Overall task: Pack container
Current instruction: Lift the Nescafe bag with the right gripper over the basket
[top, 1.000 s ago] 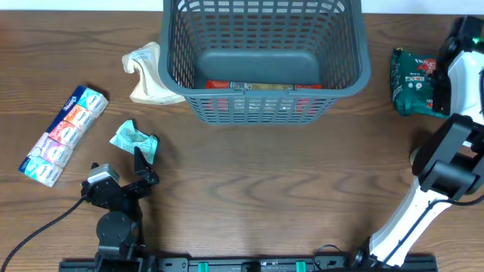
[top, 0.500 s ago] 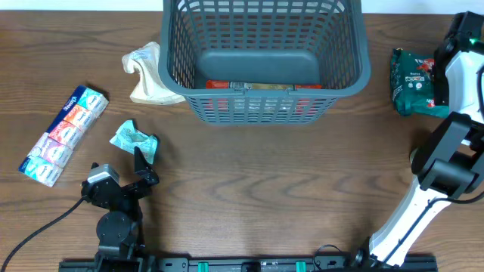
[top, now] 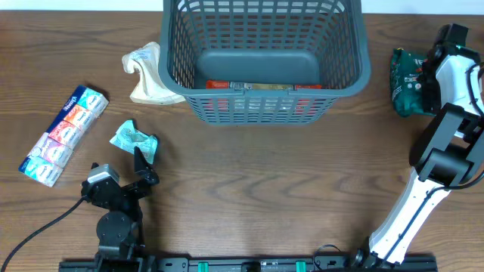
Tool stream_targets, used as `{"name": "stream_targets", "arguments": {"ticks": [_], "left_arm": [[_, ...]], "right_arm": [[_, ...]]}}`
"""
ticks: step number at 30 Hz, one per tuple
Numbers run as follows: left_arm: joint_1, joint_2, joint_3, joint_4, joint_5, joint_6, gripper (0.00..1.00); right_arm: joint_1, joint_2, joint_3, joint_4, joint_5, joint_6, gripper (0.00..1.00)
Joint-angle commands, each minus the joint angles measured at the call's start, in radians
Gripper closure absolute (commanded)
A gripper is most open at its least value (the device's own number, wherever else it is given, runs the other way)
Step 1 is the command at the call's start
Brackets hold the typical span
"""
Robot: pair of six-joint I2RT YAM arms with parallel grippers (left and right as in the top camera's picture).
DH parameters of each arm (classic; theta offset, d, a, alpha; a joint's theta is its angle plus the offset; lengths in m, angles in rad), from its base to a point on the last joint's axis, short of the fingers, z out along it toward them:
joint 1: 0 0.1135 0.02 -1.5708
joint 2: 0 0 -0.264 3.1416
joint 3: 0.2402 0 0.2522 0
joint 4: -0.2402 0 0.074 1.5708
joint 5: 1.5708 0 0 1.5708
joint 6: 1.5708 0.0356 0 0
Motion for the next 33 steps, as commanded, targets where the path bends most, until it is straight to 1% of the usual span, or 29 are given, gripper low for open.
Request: {"name": "stream_targets", "arguments": {"ticks": [1, 2, 3, 4, 6, 7, 13, 19, 23, 24, 25, 33], "left_arm": [[0.006, -0.006, -0.029, -0.014, -0.006, -0.010, 0.01], [0.006, -0.006, -0.029, -0.014, -0.006, -0.010, 0.01], [0.006, -0.006, -0.029, -0.015, -0.006, -0.010, 0.01], [0.006, -0.006, -0.029, -0.014, -0.006, -0.010, 0.01], [0.006, -0.006, -0.029, -0.014, -0.006, -0.010, 0.02], [0.006, -0.006, -0.029, -0.014, -0.006, -0.010, 0.01], [0.006, -0.006, -0.029, -0.014, -0.006, -0.010, 0.01], [0.006, -0.006, -0.029, -0.014, -0.006, -0.010, 0.02], [0.006, -0.006, -0.029, -0.014, -0.006, -0.009, 0.01], [0.006, -0.006, -0.029, -0.014, -0.006, -0.009, 0.03], [0.006, -0.006, -0.029, -0.014, -0.006, -0.010, 0.02], [0.006, -0.006, -0.029, -0.015, -0.006, -0.010, 0.01]], "right_arm": [[0.008, 0.051, -0.003, -0.027, -0.011, -0.043, 0.47], [0.008, 0.052, -0.003, -0.034, -0.013, -0.042, 0.67], [0.007, 0.052, -0.004, -0.041, -0.018, -0.042, 0.80], [0.007, 0.052, -0.004, -0.047, -0.027, -0.042, 0.88], [0.006, 0.052, -0.004, -0.051, -0.042, -0.047, 0.97], [0.006, 0.052, -0.004, -0.050, -0.056, -0.061, 0.99], [0.011, 0.050, -0.003, -0.049, -0.111, -0.141, 0.99], [0.024, 0.008, -0.003, -0.053, -0.114, -0.155, 0.99], [0.034, -0.062, 0.000, -0.019, -0.114, -0.218, 0.99], [0.038, -0.086, 0.001, -0.008, -0.112, -0.240, 0.99], [0.041, -0.108, 0.001, 0.001, -0.109, -0.254, 0.99], [0.067, -0.320, 0.001, 0.079, -0.105, -0.369, 0.99]]}}
